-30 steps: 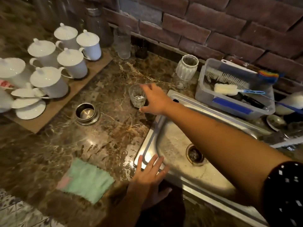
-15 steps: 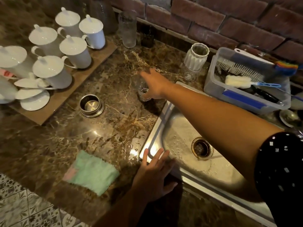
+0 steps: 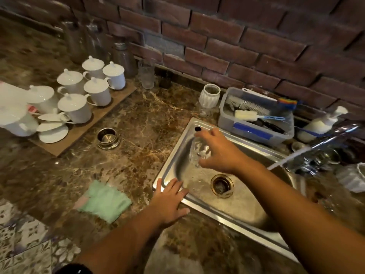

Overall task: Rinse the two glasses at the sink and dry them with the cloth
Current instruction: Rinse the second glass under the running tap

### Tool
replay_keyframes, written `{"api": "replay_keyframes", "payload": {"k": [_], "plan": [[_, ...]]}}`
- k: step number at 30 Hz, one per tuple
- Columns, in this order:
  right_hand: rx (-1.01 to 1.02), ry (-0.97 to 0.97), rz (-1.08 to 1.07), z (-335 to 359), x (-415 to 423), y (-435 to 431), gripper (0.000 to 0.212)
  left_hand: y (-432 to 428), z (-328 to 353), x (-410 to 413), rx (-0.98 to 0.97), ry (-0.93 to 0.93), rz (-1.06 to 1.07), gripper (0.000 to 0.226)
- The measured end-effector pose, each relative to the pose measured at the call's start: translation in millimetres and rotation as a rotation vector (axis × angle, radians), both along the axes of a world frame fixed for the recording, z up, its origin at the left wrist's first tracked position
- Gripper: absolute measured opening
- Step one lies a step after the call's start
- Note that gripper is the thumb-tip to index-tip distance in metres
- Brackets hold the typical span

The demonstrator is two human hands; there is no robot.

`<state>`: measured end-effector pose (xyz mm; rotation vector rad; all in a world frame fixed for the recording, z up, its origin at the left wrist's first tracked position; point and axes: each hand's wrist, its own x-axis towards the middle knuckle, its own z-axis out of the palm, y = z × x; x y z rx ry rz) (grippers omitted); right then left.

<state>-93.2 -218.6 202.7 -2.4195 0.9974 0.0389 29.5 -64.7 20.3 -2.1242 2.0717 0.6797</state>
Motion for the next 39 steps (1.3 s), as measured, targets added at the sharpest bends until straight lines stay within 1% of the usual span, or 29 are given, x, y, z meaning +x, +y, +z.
{"api": "replay_keyframes", "payload": {"k": [1,2,4,5,7,9,10,12,13,15,17,19,22,24,25,27,29,31,34,36,39], "plan": [[0.006,-0.008,-0.015,4.1,-16.4,8.7,0.084,-8.1,11.4,-4.6,0.036,0.040,0.049,0.063],[0.015,-0.014,-0.035,6.9,-32.3,16.3,0.085,-16.5,25.2,-11.4,0.041,0.118,0.120,0.056],[0.044,-0.047,-0.091,12.6,-62.4,28.8,0.086,-32.1,48.2,-30.3,-0.065,0.340,0.231,0.043],[0.058,-0.077,-0.120,14.5,-76.1,33.7,0.087,-38.7,61.1,-42.0,-0.137,0.449,0.240,0.040],[0.067,-0.136,-0.180,16.3,-101.7,40.7,0.089,-47.1,83.6,-66.8,-0.210,0.655,0.216,0.049],[0.055,-0.177,-0.237,14.8,-123.8,42.7,0.094,-55.4,96.8,-90.1,-0.155,0.900,0.196,0.068],[0.052,-0.191,-0.264,12.8,-133.9,42.8,0.096,-59.5,98.6,-100.8,-0.122,0.994,0.199,0.079],[0.069,-0.227,-0.314,7.8,-150.1,39.0,0.101,-68.5,100.2,-119.7,-0.088,1.109,0.224,0.093],[0.095,-0.246,-0.340,4.6,-157.0,36.7,0.103,-72.8,102.0,-127.1,-0.079,1.149,0.242,0.092],[0.181,-0.318,-0.416,-0.7,-168.2,31.3,0.105,-83.4,109.2,-138.1,-0.081,1.172,0.274,0.077],[0.328,-0.466,-0.548,-7.3,-180.0,25.5,0.105,-93.9,113.4,-145.5,-0.070,1.193,0.295,0.061],[0.447,-0.625,-0.682,-14.7,-188.5,20.4,0.101,-102.4,117.2,-151.0,-0.041,1.221,0.308,0.052],[0.556,-0.718,-0.821,-31.0,-195.5,13.2,0.089,-112.5,117.3,-157.1,0.021,1.275,0.324,0.051],[0.637,-0.759,-0.890,-41.8,-197.8,4.3,0.082,-120.8,111.8,-160.1,0.058,1.293,0.348,0.059],[0.669,-0.780,-0.907,-44.7,-197.8,1.1,0.081,-122.7,108.3,-160.9,0.073,1.325,0.376,0.061],[0.714,-0.831,-0.920,-47.4,-197.3,-5.0,0.080,-124.7,102.0,-163.5,0.100,1.463,0.447,0.054],[0.727,-0.868,-0.931,-52.5,-195.5,-11.8,0.081,-128.5,97.0,-168.5,0.135,1.604,0.551,0.048],[0.706,-0.866,-0.944,-57.7,-193.7,-16.3,0.084,-132.8,91.6,-173.6,0.210,1.732,0.678,0.046],[0.623,-0.805,-0.924,-61.1,-194.6,-22.2,0.070,-140.4,86.4,-178.9,0.356,1.920,0.850,0.050],[0.573,-0.760,-0.907,-63.3,-197.3,-24.6,0.069,-146.7,84.2,-183.1,0.370,1.934,0.908,0.050],[0.473,-0.701,-0.881,-64.0,-198.0,-23.0,0.079,-158.3,86.9,-190.6,0.404,1.898,1.001,0.047]]}}
